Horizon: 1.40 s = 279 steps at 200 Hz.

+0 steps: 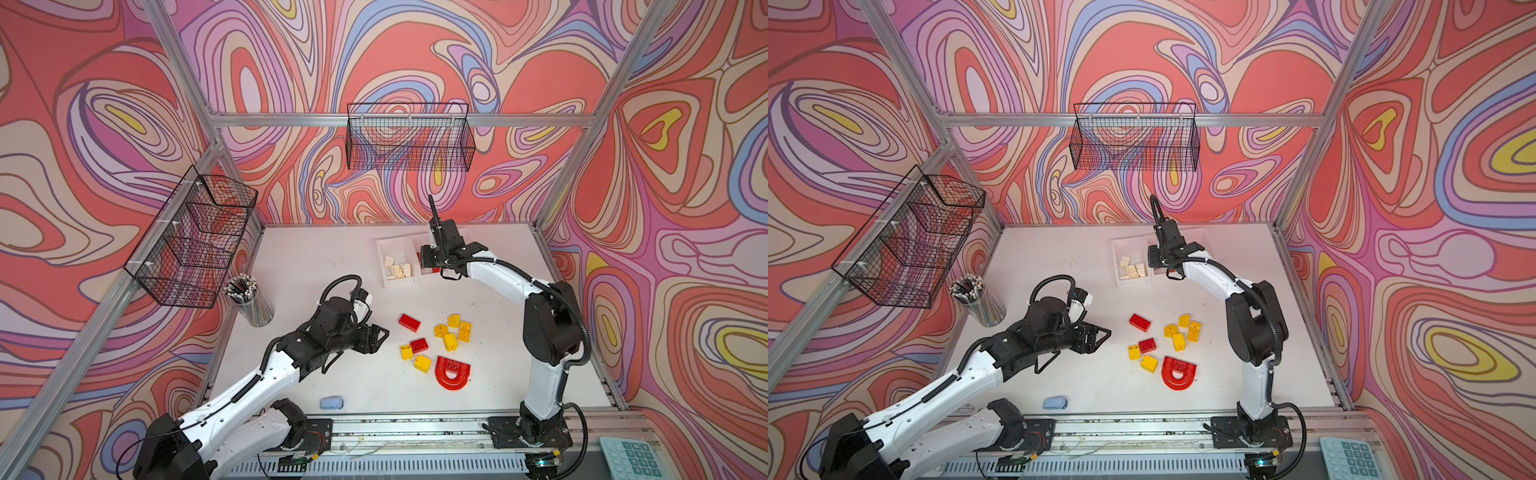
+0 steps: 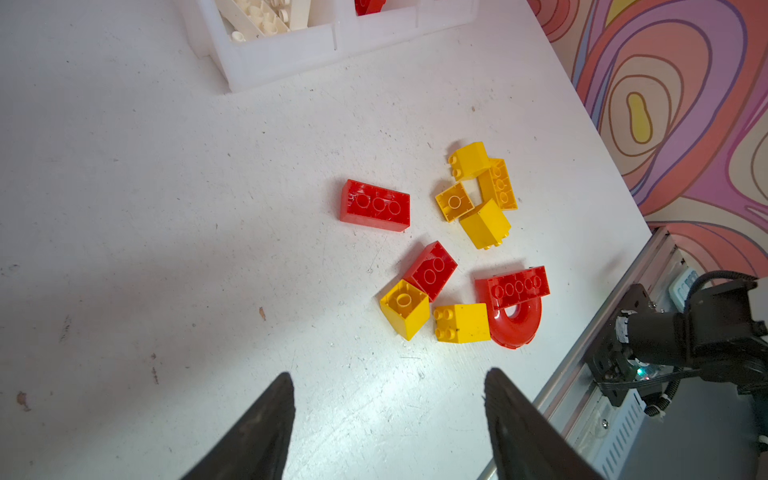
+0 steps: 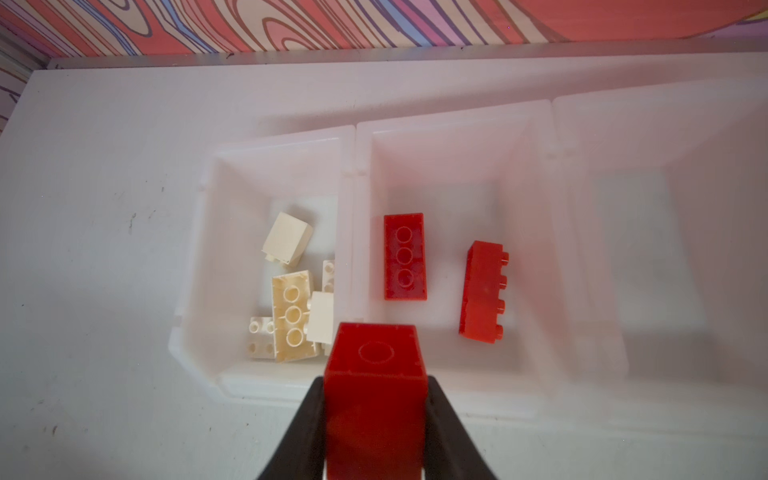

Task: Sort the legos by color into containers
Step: 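Carry the red 2x2 brick into the middle compartment and release it with the right gripper, then grasp a red 2x3 brick with the left gripper while the right gripper withdraws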

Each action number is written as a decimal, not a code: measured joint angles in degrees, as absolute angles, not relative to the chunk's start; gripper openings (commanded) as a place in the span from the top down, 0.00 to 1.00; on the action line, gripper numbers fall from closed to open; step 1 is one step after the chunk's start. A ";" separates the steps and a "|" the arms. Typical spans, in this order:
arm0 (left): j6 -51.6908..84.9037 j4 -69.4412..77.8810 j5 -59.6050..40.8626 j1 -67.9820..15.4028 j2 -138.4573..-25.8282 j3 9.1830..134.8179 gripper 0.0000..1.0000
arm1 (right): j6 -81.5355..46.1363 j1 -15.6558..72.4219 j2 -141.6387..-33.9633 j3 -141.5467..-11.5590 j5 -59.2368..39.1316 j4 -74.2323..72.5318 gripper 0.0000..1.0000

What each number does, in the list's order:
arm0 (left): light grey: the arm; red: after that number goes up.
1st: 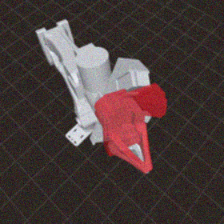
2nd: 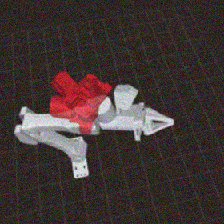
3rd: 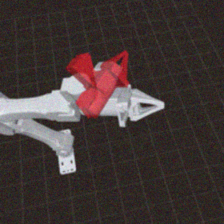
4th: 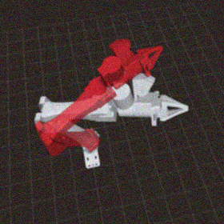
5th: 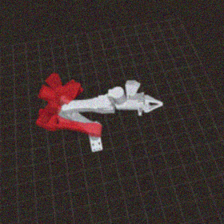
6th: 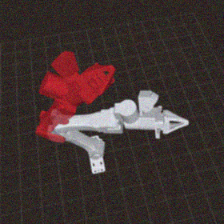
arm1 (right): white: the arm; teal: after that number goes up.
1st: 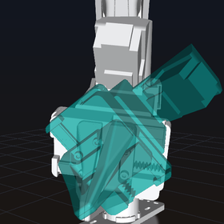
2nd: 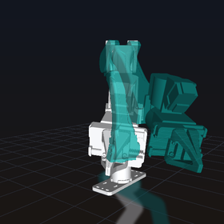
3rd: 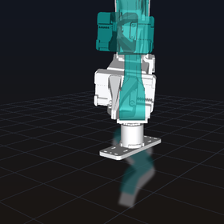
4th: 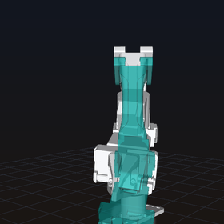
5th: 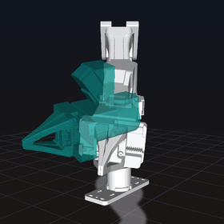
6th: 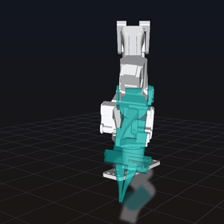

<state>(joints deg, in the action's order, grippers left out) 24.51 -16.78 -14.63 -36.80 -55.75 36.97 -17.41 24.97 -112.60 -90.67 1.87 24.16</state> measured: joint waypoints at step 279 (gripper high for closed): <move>45.89 3.57 -1.19 -47.09 -95.26 47.29 0.30 | -26.79 18.04 -72.34 -53.10 -2.94 5.54 0.31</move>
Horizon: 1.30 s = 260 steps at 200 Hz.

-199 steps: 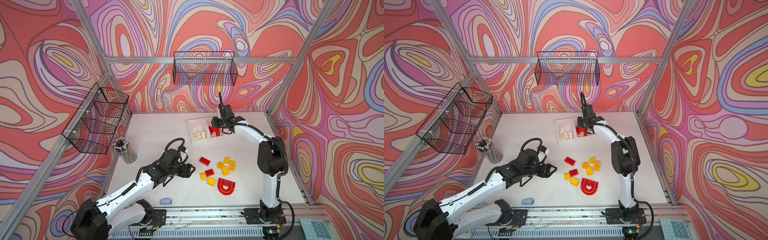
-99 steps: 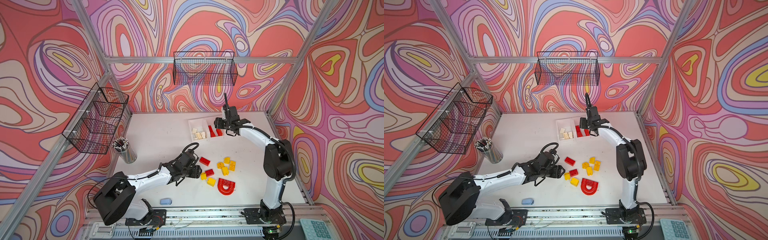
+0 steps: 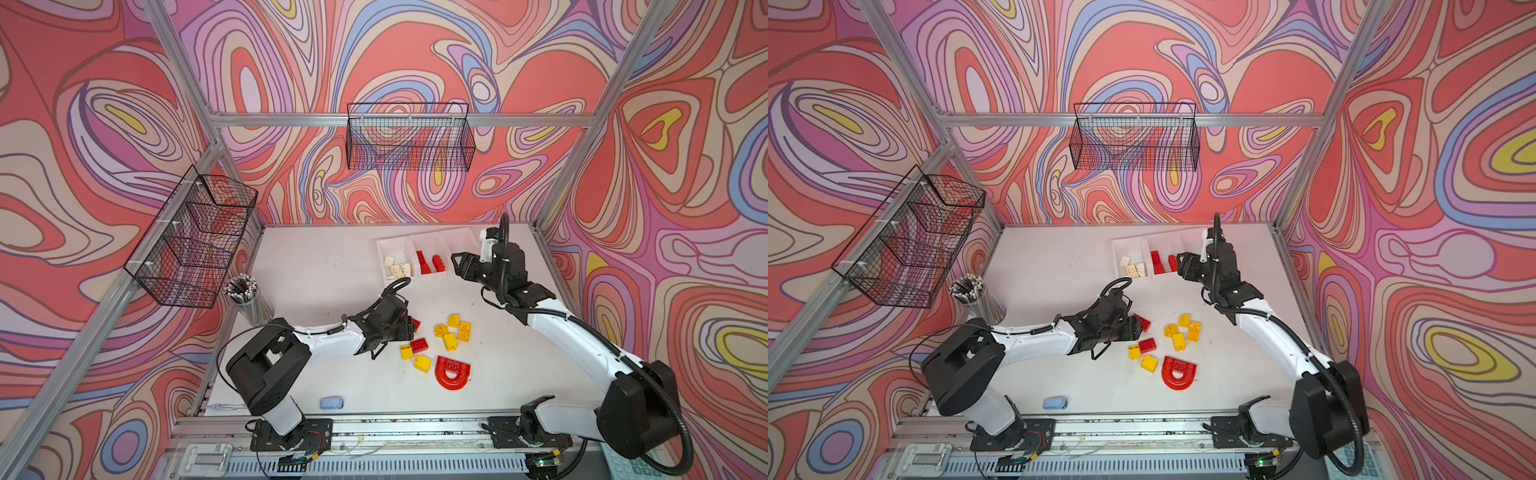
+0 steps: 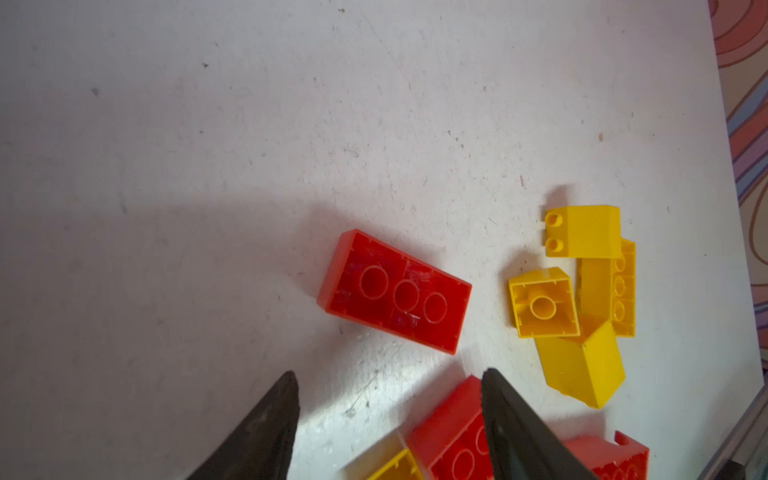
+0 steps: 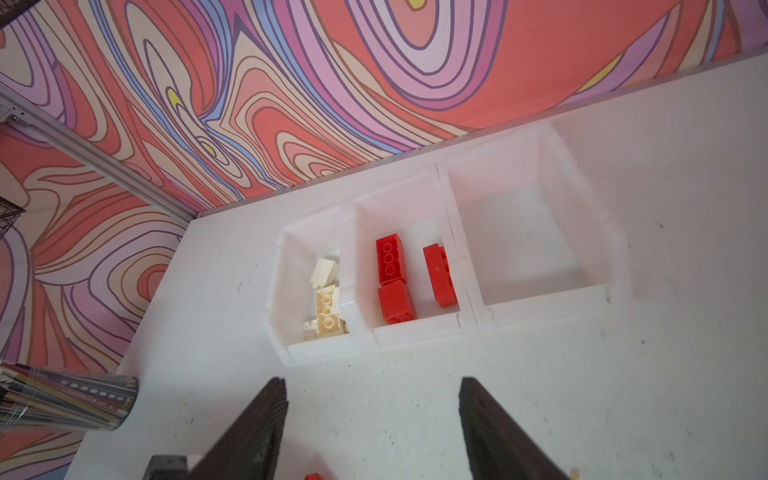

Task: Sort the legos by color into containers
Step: 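Grasp a red 2x3 brick with the left gripper while the right gripper withdraws, then carry the red brick to the middle tray compartment and release it with the left gripper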

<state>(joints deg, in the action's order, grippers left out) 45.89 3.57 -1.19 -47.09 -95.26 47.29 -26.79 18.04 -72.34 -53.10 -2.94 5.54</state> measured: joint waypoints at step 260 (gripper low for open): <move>31.20 -20.97 13.74 -53.65 -112.16 71.85 0.78 | -24.47 18.02 -57.74 -42.02 1.74 8.99 0.31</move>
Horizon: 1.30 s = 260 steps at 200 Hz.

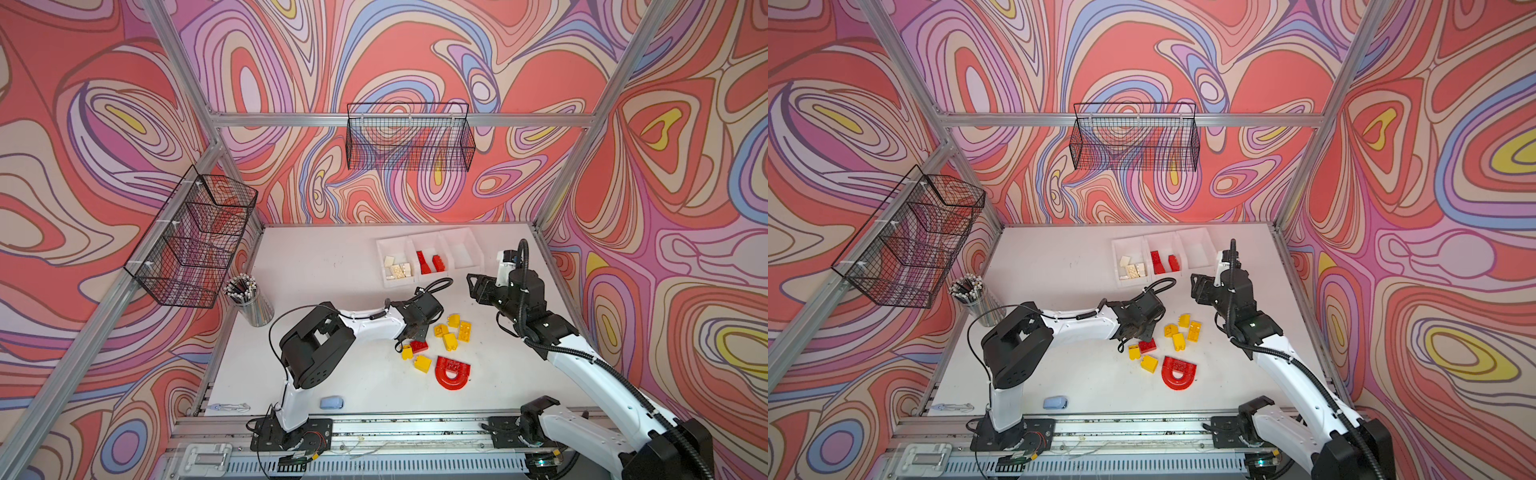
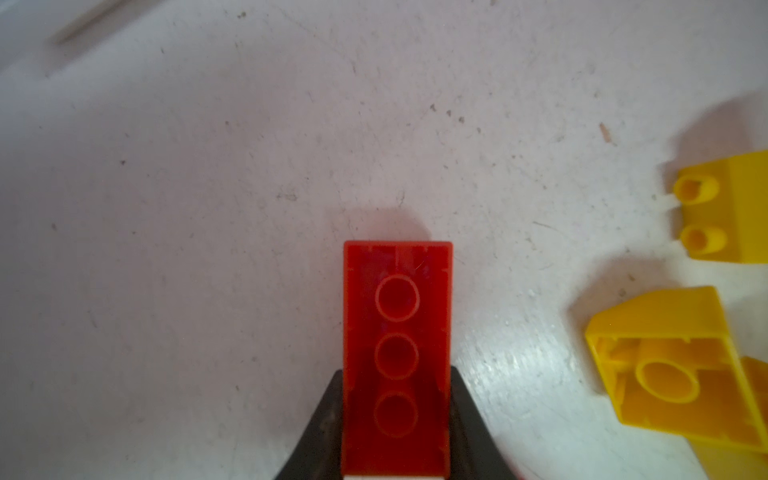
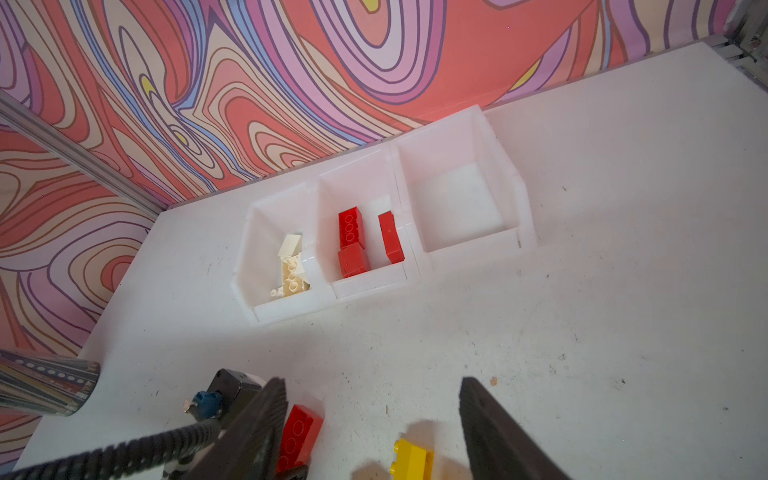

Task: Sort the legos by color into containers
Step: 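Carry the red brick to the middle tray compartment and release it with the left gripper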

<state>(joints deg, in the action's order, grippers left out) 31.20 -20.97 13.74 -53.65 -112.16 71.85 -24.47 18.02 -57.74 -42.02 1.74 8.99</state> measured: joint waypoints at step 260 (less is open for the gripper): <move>17.72 -20.03 -5.13 -37.21 -135.50 119.66 0.69 | -27.70 18.02 -57.54 -27.29 -8.67 4.47 0.31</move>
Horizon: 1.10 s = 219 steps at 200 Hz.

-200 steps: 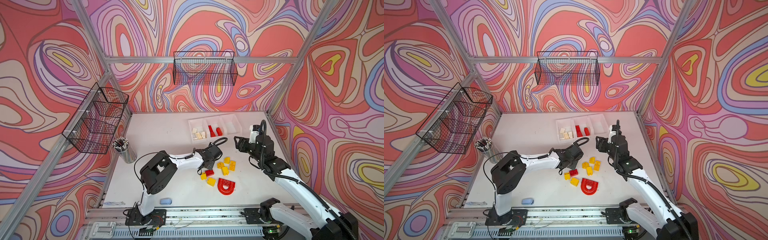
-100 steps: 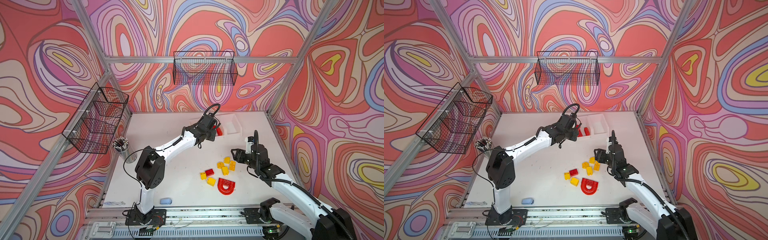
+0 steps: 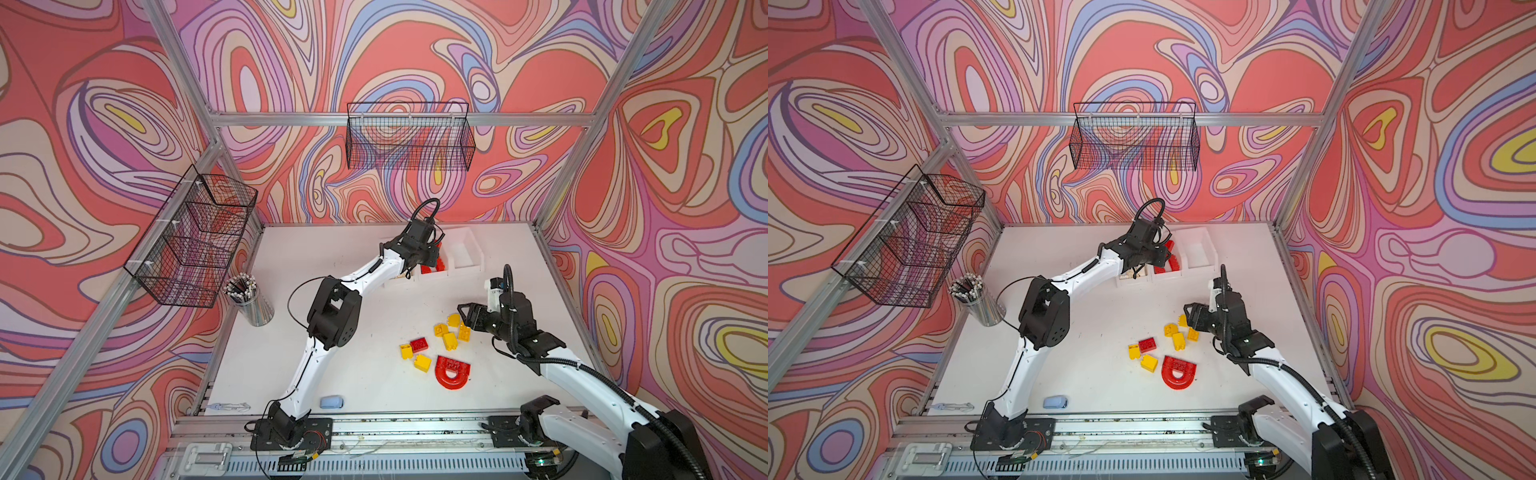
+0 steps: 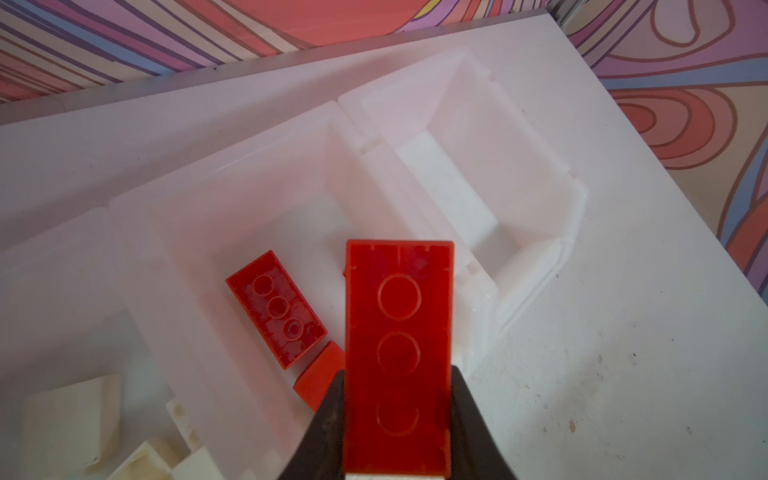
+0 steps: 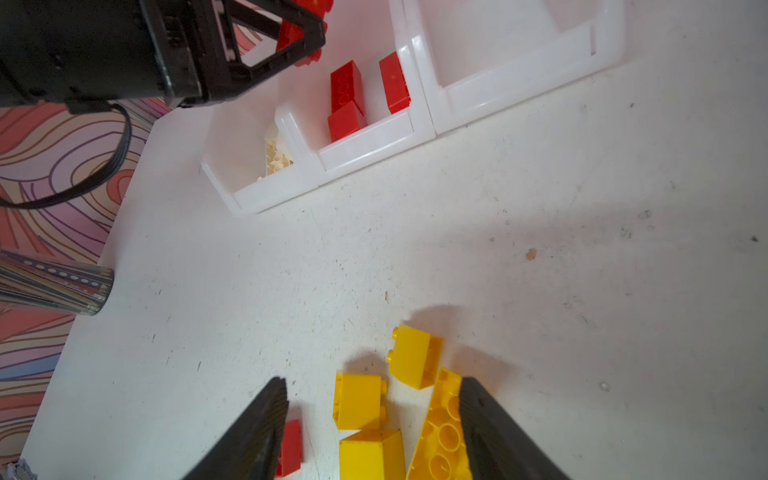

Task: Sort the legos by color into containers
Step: 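Carry the red brick to the middle tray compartment and release it with the left gripper, then withdraw the left gripper while the right gripper grasps a red 2x2 brick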

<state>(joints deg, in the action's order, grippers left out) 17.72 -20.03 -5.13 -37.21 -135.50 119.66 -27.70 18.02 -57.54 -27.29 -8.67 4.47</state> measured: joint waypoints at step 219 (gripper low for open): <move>21.41 -8.56 -6.02 -33.06 -73.30 61.78 0.36 | -21.17 44.31 -79.61 -44.49 -0.30 19.84 0.27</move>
<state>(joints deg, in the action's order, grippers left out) 21.41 -8.56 -6.02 -33.06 -73.30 61.78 -21.17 44.31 -79.61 -44.49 -0.30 19.84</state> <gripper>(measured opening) 0.643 0.725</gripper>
